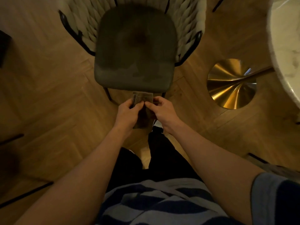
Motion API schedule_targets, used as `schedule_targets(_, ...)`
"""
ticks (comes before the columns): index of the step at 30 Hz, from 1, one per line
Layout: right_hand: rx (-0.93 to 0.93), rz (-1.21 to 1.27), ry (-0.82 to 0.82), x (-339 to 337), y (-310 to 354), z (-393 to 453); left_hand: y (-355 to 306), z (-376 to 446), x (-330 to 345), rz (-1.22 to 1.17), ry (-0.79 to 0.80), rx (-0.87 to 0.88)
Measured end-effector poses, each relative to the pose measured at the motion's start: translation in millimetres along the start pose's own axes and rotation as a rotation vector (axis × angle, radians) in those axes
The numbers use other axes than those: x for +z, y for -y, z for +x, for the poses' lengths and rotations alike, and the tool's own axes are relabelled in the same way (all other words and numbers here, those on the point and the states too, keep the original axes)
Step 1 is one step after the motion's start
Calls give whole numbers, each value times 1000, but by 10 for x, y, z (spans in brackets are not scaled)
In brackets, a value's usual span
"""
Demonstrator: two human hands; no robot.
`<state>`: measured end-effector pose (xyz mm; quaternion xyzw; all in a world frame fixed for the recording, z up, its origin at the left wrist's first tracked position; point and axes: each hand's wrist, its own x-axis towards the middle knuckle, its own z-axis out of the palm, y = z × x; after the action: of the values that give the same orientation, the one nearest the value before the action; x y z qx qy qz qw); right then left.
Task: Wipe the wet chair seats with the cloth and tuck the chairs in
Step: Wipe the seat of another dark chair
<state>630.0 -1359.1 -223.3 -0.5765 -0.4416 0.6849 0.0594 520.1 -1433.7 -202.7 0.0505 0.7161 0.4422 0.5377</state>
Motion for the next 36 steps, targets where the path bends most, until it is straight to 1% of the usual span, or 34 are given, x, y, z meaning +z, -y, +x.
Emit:
schedule_targets(3, 61, -126, 49, -106, 85, 360, -69, 419, -27, 94, -29, 7)
schedule_targets(7, 86, -265, 15, -273, 94, 805, -84, 967, -282, 175, -108, 31)
schedule_targets(11, 138, -247, -74, -374, 35, 1212, -64, 1499, -728, 292, -191, 3)
schedule_targets(16, 153, -224, -217, -459, -132, 1615, 72, 2120, -1429, 506, -421, 5)
schedule_targets(19, 144, -305, -299, -528, -266, 1845, 128, 2435, -1782, 572, -512, -7)
schedule_targets(21, 150, -362, -351, -560, -336, 1968, 135, 2604, -1905, 612, -557, -1)
schedule_targets(23, 153, -401, -416, -566, -359, 2089, 163, 2780, -1956, 635, -557, 8)
schedule_targets(27, 188, -416, -501, -587, -371, 2326, 261, 2985, -1843, 620, -429, 28)
schedule_targets(30, 207, -416, -477, -623, -391, 2454, 372, 3024, -1727, 529, -477, 47)
schedule_targets(33, 183, -383, -424, -691, -405, 2539, 443, 3064, -1729, 473, -542, 33)
schedule_targets(36, 171, -204, -383, -762, -450, 2575, 479, 3085, -1737, 474, -559, -12)
